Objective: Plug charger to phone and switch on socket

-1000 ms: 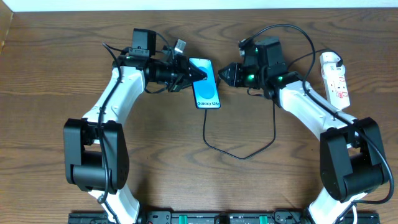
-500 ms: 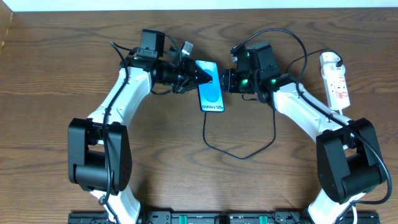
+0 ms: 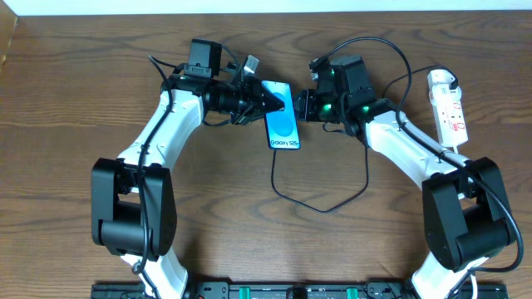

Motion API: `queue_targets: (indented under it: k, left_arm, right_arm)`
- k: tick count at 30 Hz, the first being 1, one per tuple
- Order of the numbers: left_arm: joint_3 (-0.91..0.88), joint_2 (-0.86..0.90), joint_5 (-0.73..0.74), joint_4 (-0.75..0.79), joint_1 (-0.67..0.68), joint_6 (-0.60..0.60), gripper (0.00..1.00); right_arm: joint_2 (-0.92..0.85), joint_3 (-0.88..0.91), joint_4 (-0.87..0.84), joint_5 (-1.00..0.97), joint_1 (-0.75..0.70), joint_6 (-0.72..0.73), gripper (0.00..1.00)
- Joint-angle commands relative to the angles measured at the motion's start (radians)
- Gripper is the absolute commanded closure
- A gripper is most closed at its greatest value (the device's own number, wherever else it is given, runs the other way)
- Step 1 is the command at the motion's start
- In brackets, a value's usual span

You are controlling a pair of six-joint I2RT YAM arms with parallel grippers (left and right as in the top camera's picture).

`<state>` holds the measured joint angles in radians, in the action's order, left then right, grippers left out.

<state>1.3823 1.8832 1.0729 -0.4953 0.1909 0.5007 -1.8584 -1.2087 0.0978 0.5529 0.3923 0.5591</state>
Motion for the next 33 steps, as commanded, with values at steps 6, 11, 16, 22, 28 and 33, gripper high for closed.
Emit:
queue_targets:
  k: [6, 11, 16, 22, 28, 33]
  left_arm:
    - [0.011, -0.007, 0.006, -0.001, 0.038, 0.032, 0.92]
    - [0.011, -0.007, 0.006, -0.001, 0.038, 0.032, 0.92]
    - [0.011, -0.007, 0.006, -0.001, 0.04, 0.035, 0.92]
    - [0.011, -0.007, 0.006, -0.001, 0.056, 0.035, 0.91]
    - [0.011, -0.007, -0.02, 0.012, 0.058, 0.063, 0.92]
    - [0.012, -0.007, -0.019, 0.054, 0.035, 0.101, 0.93]
  right_arm:
    - [0.005, -0.02, -0.1, 0.186, 0.075, 0.071, 0.86]
    - [0.005, -0.02, -0.118, 0.199, 0.089, 0.086, 0.87]
    - [0.005, -0.02, -0.137, 0.207, 0.11, 0.1, 0.89]
    - [0.005, -0.02, -0.167, 0.217, 0.121, 0.121, 0.89]
    - [0.005, -0.02, -0.166, 0.217, 0.123, 0.121, 0.89]
    - [0.005, -0.02, -0.127, 0.162, 0.105, 0.11, 0.83]
